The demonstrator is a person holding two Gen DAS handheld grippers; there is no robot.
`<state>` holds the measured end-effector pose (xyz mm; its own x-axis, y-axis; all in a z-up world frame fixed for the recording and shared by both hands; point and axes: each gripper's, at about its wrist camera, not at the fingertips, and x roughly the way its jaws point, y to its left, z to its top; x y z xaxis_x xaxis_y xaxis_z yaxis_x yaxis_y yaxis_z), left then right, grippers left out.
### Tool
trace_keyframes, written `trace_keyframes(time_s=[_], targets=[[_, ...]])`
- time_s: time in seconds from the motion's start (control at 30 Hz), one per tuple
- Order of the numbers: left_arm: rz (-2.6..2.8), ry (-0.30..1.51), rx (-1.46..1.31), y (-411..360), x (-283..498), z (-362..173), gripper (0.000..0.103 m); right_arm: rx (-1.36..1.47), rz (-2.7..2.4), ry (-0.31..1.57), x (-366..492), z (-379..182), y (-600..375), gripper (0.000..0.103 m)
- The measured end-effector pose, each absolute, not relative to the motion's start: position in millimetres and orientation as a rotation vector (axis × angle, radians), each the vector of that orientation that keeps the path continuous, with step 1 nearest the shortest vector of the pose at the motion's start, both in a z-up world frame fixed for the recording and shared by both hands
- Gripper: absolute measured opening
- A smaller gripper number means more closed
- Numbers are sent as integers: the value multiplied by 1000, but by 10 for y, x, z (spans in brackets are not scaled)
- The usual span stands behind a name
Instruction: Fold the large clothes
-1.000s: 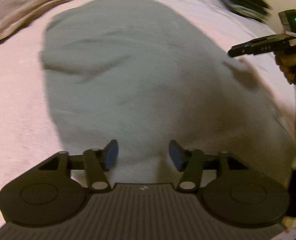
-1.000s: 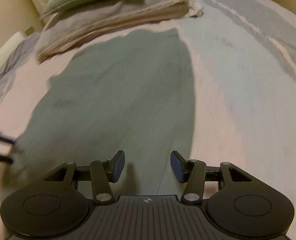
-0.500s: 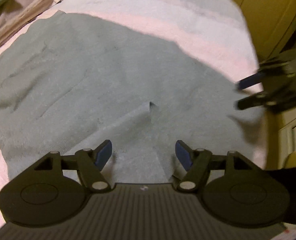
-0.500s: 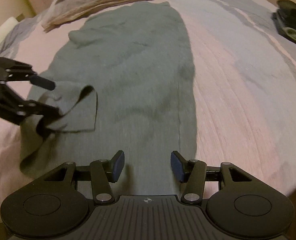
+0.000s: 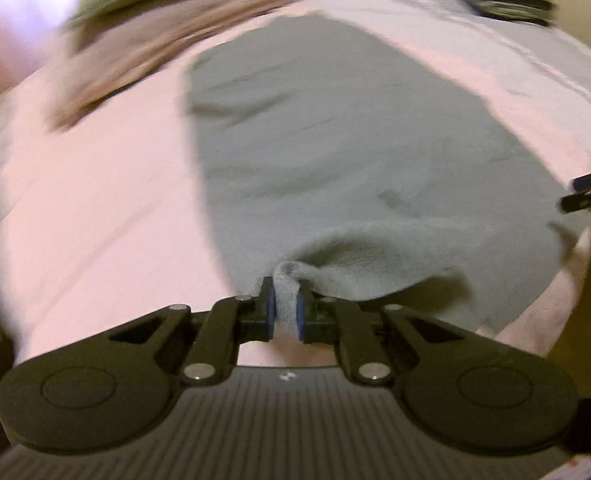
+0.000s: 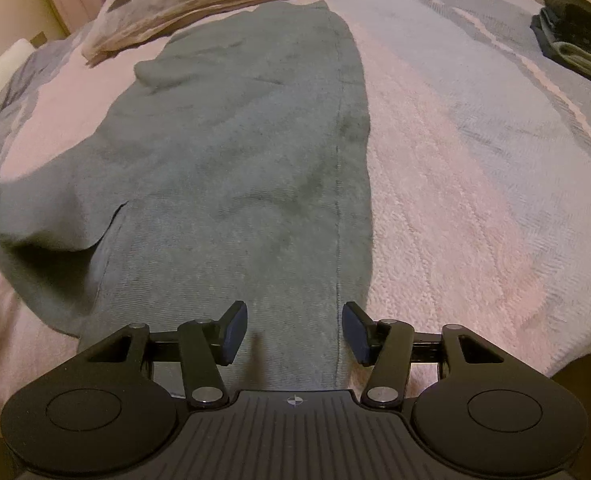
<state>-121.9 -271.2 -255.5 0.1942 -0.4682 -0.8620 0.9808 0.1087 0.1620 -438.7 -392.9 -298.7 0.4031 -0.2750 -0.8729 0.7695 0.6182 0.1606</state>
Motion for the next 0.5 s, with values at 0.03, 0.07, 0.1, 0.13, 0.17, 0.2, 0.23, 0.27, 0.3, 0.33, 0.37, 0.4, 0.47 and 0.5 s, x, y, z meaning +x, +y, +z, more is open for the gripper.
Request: trace_keyframes(time_s=[0.03,0.07,0.1,0.13,0.17,0.2,0.23,0.27,0.3,0.33,0.37,0.4,0.47,0.5], targets=[[-1172,762,867,-2569,-1163,-2562,6,611,-704,936,-4393,-3000,-3926,50],[-1123,799,861,-2438,-1105,-2594,6,609,-692,939,-4399,-3020,-3921,51],[-1065,820,862,-2317,-1035,-2639,6,603,-682,945,-4407,-3042,-3912,51],[-1012,836,858,-2196,-974,-2694,6,596,-678,950,-4417,-3058,-3900,51],[-980,861,851,-2081,-887,-2718,6,592,-678,955,-4432,-3073,-3890,51],[-946,889,835,-1992,-826,-2745,6,595,-683,956,-4458,-3081,-3885,51],[-919,919,798,-1929,-767,-2764,6,600,-692,953,-4487,-3081,-3877,51],[-912,954,757,-1882,-711,-2771,8,603,-706,950,-4524,-3086,-3868,52],[-919,976,722,-1837,-686,-2775,9,607,-720,949,-4560,-3100,-3856,52],[-933,987,690,-1853,-674,-2781,9,617,-734,951,-4590,-3121,-3845,52],[-956,1011,649,-1872,-649,-2809,14,638,-748,951,-4629,-3160,-3840,52],[-989,1049,607,-1904,-609,-2844,18,657,-760,945,-4661,-3189,-3833,52],[-1032,1109,542,-1923,-550,-2926,29,703,-776,914,-4731,-3241,-3823,52],[-1050,1125,513,-1956,-530,-2984,29,723,-778,895,-4761,-3261,-3819,52]])
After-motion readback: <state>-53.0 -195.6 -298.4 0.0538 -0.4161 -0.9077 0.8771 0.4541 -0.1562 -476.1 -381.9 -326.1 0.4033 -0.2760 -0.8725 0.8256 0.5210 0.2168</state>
